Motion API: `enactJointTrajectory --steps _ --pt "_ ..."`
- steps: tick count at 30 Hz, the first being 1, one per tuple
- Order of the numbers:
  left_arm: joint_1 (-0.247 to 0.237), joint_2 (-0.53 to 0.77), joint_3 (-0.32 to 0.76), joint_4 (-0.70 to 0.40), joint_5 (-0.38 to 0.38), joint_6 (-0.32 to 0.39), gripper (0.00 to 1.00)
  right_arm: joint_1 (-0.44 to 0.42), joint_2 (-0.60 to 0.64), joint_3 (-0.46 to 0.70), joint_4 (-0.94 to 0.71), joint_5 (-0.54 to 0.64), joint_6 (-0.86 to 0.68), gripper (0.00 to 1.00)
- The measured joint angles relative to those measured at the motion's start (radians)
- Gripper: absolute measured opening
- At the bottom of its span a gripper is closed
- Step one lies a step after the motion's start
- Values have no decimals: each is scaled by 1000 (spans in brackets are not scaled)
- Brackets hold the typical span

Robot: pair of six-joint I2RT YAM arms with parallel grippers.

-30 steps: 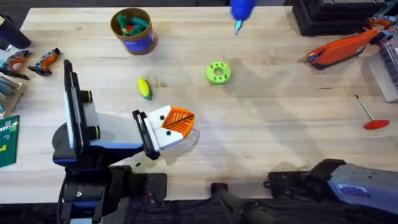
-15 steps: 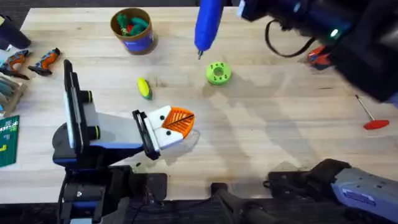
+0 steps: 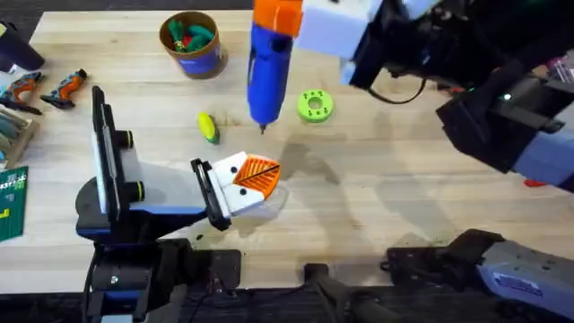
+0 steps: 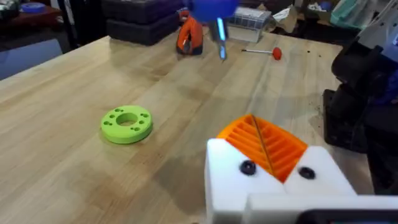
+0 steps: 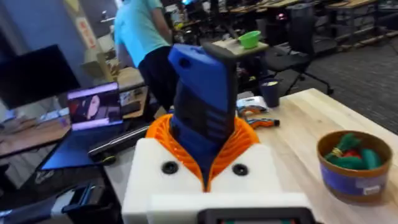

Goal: Pick up the gripper from the table and insert it into the empty holder that is missing its gripper. Then pick up a screw, insert it into the mounting hole, and use the screwdriver to tighten it. Finally, clean up the table by picking up the vegetable and placing it into the bucket.

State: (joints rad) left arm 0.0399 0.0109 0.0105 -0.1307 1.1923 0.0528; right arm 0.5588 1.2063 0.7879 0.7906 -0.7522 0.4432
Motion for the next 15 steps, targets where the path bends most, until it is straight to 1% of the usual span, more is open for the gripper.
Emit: enactJointTrajectory --steps 6,9,15 --pt "0 0 0 0 0 0 6 88 7 0 5 -25 -71 26" --pt "0 0 0 0 0 0 6 112 32 0 17 -35 -100 26" --pt "0 0 0 0 0 0 6 123 114 0 163 -87 -130 26"
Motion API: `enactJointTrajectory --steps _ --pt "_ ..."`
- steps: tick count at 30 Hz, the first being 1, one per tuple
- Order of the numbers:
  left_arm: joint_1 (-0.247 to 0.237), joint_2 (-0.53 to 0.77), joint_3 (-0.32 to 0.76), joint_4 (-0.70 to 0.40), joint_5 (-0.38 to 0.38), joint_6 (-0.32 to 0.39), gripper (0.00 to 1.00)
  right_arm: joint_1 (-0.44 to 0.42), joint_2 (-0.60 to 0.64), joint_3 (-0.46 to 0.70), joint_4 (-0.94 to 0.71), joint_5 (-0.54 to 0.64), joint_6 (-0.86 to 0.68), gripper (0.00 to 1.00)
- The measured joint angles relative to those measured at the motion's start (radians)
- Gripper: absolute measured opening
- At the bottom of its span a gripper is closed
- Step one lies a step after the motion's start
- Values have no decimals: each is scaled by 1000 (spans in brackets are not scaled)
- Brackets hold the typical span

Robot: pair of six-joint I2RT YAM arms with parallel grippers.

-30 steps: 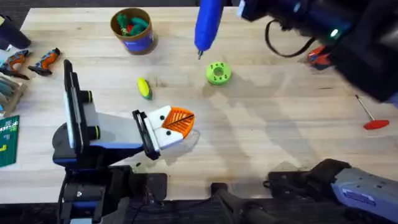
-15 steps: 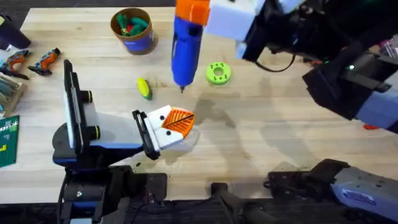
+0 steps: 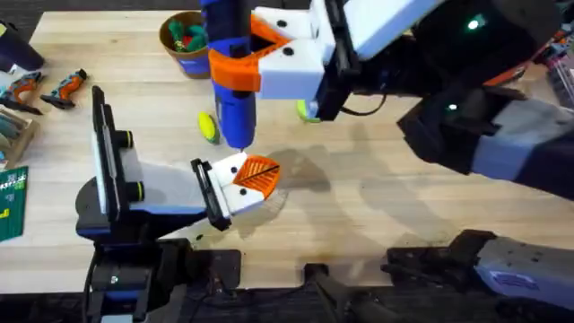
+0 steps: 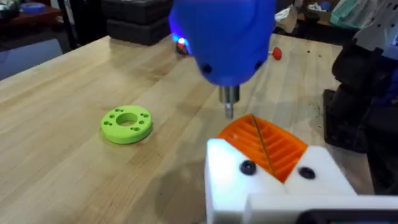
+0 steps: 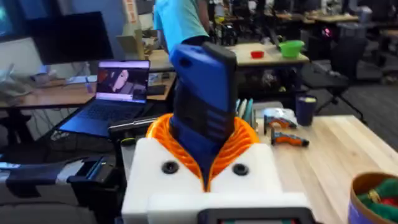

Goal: Pick up the gripper from the table and insert it into the empty holder that is missing its gripper. Then pick up a screw, insert it into the mounting hole, and use the screwdriver to tighten it. Finally, clean up the table by picking up the vegetable and placing it into the bucket.

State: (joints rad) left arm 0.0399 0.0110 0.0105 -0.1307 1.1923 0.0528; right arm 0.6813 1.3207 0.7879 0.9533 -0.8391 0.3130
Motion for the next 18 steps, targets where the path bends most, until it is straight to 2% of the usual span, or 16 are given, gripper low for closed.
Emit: enactJointTrajectory --steps 5,18 --pt "0 0 0 0 0 0 6 6 49 0 104 -35 15 26" --pt "0 0 0 0 0 0 6 38 54 0 123 -84 24 26"
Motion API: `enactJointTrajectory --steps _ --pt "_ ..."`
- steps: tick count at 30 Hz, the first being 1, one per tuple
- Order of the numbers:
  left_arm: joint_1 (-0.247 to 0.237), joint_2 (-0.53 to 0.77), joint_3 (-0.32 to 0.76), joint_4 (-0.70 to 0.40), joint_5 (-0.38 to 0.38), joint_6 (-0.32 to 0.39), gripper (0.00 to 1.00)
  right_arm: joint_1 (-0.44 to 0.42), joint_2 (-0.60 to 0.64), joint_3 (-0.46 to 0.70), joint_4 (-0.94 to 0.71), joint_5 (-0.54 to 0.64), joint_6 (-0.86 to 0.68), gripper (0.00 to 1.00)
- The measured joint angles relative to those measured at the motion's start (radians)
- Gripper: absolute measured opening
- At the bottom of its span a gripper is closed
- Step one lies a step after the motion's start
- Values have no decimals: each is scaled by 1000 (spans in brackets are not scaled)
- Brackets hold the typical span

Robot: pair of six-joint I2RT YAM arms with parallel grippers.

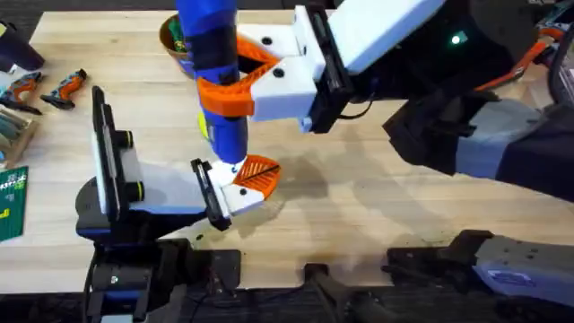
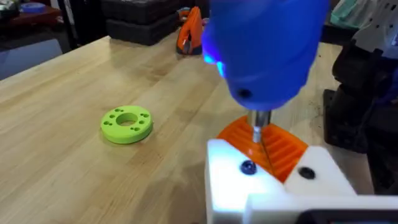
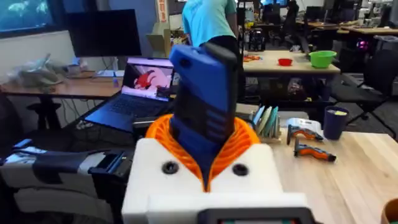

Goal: Pick up the gripper from the table and insert it into the empty holder that is missing its gripper. Then pick up a screw, insert it into the mounting hole, and use the screwdriver to tighten it. Finally, clean up the table by picking up the vegetable and placing it into the bucket.

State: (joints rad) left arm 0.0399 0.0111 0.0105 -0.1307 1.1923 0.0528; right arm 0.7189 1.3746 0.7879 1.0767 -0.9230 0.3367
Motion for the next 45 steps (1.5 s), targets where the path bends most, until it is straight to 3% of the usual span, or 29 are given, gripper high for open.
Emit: enactJointTrajectory --steps 45 --pt "0 0 0 0 0 0 6 19 22 0 0 -18 -31 26"
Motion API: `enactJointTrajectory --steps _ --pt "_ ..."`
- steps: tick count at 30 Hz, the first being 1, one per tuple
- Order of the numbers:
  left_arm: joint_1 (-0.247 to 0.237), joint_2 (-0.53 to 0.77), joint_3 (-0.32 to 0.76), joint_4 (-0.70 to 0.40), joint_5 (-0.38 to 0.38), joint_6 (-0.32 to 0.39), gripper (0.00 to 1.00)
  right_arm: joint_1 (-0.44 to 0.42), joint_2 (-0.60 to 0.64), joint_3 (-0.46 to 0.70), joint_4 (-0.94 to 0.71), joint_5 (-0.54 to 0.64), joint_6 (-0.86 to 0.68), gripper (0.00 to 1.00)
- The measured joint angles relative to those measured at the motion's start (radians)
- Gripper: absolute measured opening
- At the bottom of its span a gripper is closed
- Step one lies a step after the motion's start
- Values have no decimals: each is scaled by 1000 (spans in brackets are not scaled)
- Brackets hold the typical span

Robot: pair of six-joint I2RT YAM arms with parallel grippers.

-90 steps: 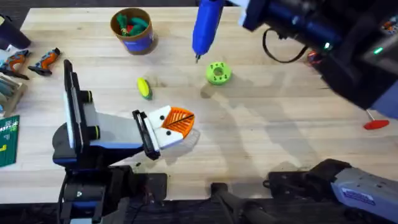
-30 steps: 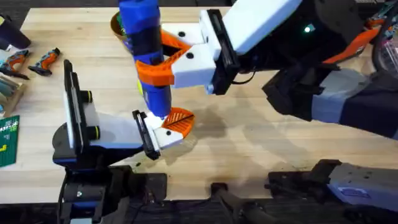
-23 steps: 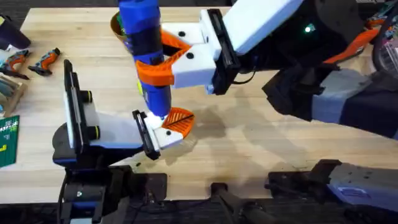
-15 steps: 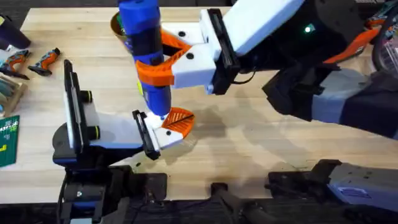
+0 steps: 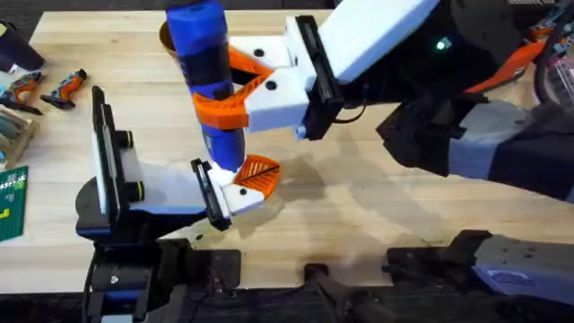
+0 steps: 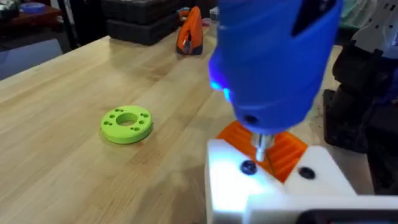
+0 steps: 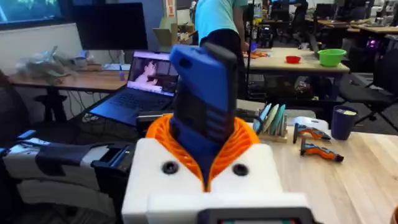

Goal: Pick up the gripper from the table and insert it into the empty holder that is missing its gripper. Then pick up a screw, insert it into the mounting hole, and use the screwdriver to tighten it. Finally, clean up the table by picking up the vegetable and placing it into the bucket.

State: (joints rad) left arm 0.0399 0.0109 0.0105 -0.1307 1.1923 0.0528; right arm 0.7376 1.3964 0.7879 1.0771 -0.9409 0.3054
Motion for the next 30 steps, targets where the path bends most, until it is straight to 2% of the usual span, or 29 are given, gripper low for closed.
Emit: enactJointTrajectory --steps 30 --pt "0 0 0 0 0 0 6 6 0 0 -5 0 -30 26"
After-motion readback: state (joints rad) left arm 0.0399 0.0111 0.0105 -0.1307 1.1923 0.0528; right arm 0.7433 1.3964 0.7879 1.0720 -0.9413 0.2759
